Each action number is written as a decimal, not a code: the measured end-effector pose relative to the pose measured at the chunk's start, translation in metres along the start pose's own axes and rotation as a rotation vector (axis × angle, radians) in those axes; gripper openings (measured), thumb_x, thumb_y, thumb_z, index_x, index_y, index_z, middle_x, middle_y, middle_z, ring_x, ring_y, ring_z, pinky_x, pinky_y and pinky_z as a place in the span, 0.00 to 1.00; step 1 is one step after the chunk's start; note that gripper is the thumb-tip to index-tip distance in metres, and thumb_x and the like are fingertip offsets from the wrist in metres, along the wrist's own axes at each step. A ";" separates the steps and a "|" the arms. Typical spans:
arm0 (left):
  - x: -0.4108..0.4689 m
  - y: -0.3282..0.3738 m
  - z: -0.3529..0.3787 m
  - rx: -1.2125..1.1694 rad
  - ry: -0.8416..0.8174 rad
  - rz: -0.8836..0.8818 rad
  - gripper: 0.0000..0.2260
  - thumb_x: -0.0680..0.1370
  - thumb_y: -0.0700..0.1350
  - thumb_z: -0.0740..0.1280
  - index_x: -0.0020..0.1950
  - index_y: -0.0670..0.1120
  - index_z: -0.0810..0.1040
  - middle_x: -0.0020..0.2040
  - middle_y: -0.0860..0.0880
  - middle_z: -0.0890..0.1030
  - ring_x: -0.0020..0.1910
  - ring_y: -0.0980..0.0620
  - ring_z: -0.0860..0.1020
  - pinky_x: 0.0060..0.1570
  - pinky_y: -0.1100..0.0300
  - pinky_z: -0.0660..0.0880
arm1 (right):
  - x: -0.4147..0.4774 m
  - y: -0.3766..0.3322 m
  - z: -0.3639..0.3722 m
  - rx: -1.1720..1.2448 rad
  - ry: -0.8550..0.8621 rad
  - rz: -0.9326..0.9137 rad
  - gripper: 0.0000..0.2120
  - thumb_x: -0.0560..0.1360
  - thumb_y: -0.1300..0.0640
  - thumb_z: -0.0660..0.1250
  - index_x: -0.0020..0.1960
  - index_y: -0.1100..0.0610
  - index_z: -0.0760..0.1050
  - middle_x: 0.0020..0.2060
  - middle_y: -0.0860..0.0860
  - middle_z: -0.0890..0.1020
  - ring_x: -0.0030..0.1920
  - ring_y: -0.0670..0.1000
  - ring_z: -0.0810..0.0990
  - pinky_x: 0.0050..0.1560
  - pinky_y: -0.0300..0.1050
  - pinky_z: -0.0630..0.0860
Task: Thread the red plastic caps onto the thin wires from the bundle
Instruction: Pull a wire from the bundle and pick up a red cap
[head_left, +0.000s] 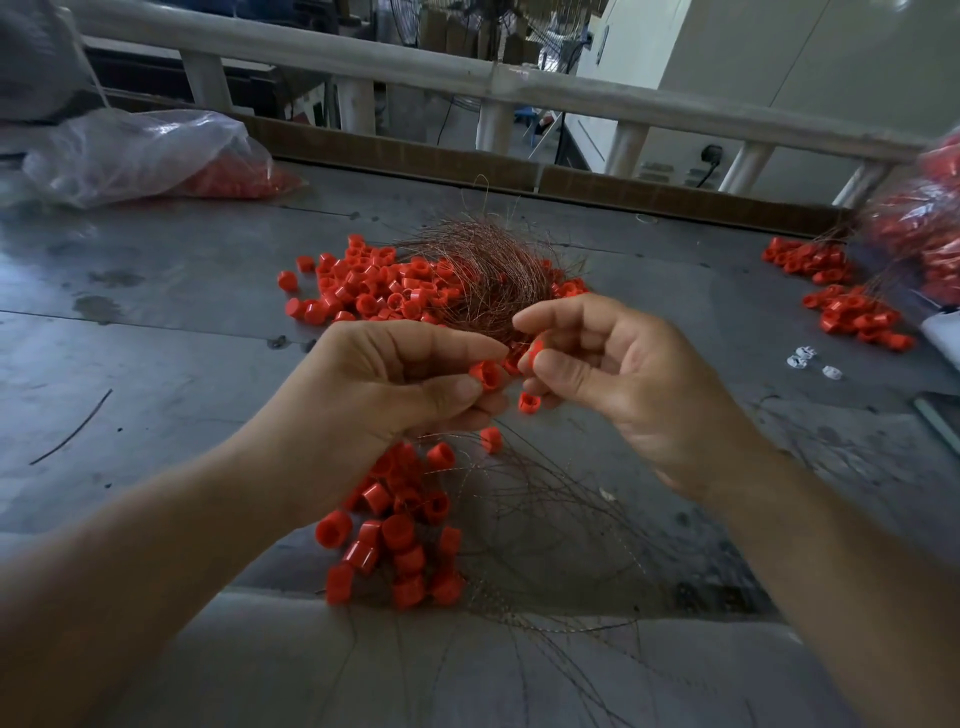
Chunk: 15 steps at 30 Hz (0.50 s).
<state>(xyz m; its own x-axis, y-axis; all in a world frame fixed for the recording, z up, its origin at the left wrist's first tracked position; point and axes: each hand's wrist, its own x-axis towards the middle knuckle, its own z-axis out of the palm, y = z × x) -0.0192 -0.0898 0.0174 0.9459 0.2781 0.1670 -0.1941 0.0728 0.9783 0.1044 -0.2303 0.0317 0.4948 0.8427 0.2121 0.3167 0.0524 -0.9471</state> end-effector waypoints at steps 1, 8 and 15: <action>0.000 0.000 0.000 0.013 0.014 0.006 0.13 0.63 0.40 0.68 0.45 0.50 0.84 0.41 0.47 0.85 0.41 0.52 0.83 0.38 0.67 0.78 | -0.001 -0.001 0.004 -0.024 0.018 -0.044 0.10 0.65 0.55 0.66 0.46 0.52 0.75 0.36 0.47 0.79 0.39 0.44 0.79 0.43 0.36 0.77; 0.001 -0.002 0.003 0.052 0.093 0.023 0.09 0.62 0.38 0.68 0.40 0.47 0.82 0.36 0.46 0.84 0.36 0.51 0.83 0.35 0.66 0.78 | -0.005 0.004 0.019 -0.207 0.084 -0.253 0.09 0.66 0.55 0.68 0.46 0.47 0.76 0.38 0.43 0.80 0.39 0.41 0.80 0.43 0.33 0.75; -0.001 -0.002 0.003 0.114 0.101 0.045 0.08 0.62 0.40 0.68 0.39 0.48 0.81 0.34 0.46 0.84 0.34 0.52 0.83 0.35 0.67 0.77 | -0.005 0.006 0.021 -0.361 0.174 -0.335 0.12 0.66 0.59 0.71 0.49 0.50 0.77 0.41 0.45 0.82 0.42 0.43 0.82 0.44 0.37 0.78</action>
<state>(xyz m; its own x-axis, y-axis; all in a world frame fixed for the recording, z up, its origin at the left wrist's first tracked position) -0.0186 -0.0928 0.0155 0.9047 0.3742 0.2038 -0.1997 -0.0500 0.9786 0.0875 -0.2227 0.0196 0.4362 0.7080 0.5553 0.7241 0.0902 -0.6838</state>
